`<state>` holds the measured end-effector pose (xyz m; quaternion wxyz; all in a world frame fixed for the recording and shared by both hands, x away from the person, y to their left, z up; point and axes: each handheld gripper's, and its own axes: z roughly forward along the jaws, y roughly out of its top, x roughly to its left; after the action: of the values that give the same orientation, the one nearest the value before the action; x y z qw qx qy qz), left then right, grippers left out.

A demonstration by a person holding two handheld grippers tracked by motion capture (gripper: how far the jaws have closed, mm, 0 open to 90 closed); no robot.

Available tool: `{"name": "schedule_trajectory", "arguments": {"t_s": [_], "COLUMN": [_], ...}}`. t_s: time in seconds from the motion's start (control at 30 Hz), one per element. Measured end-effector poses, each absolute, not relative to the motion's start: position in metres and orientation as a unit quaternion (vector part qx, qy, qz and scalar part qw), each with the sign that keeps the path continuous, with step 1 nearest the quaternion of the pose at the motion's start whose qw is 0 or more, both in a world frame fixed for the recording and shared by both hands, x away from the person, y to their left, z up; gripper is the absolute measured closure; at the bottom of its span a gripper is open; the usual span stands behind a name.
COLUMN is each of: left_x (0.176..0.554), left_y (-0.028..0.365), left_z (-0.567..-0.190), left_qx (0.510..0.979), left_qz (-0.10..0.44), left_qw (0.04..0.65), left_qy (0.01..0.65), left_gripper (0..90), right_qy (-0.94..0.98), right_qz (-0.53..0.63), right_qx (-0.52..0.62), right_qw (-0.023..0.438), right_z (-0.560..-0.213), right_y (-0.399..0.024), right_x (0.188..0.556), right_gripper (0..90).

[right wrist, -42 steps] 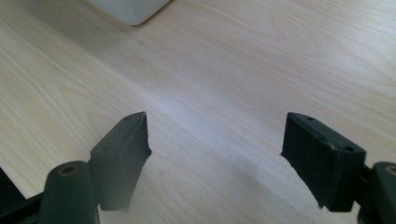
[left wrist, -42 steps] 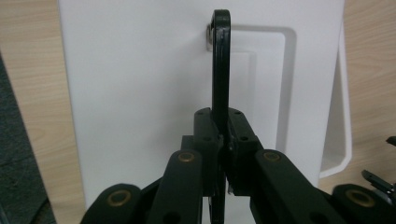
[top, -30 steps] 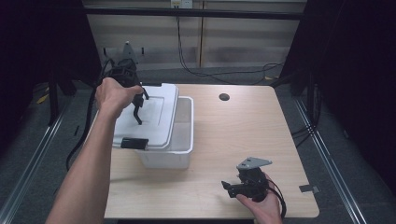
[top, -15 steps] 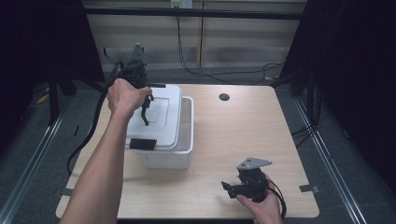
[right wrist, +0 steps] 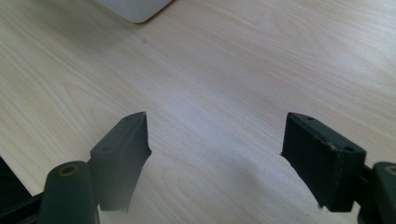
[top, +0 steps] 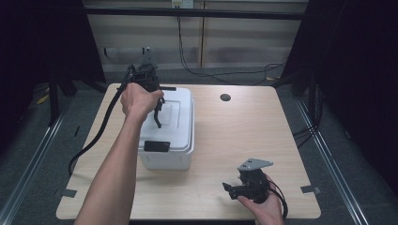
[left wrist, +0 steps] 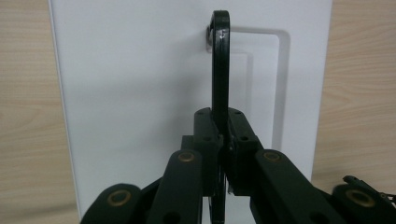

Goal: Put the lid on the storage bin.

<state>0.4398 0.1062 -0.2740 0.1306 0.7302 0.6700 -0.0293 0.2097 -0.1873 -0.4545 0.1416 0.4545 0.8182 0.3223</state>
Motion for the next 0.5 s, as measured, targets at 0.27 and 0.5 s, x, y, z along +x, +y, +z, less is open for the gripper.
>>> {"name": "schedule_trajectory", "arguments": {"t_s": [0.27, 0.5], "left_x": [0.4405, 0.4412], "left_y": [0.1027, 0.0988], "left_z": [-0.2774, -0.2809], "left_qx": [0.731, 0.728], "left_qz": [-0.034, -0.030], "left_qw": [0.133, 0.129], "left_qy": [0.669, 0.673], "left_gripper": [84.9, 84.8], "right_qy": [0.819, 0.819], "right_qz": [0.323, 0.322], "right_qx": [0.454, 0.454], "right_qw": [0.141, 0.140], "right_z": [-0.4548, -0.4546], "right_y": [-0.1871, -0.1865], "right_x": [0.2099, 0.2094], "right_gripper": [22.2, 22.2]}}
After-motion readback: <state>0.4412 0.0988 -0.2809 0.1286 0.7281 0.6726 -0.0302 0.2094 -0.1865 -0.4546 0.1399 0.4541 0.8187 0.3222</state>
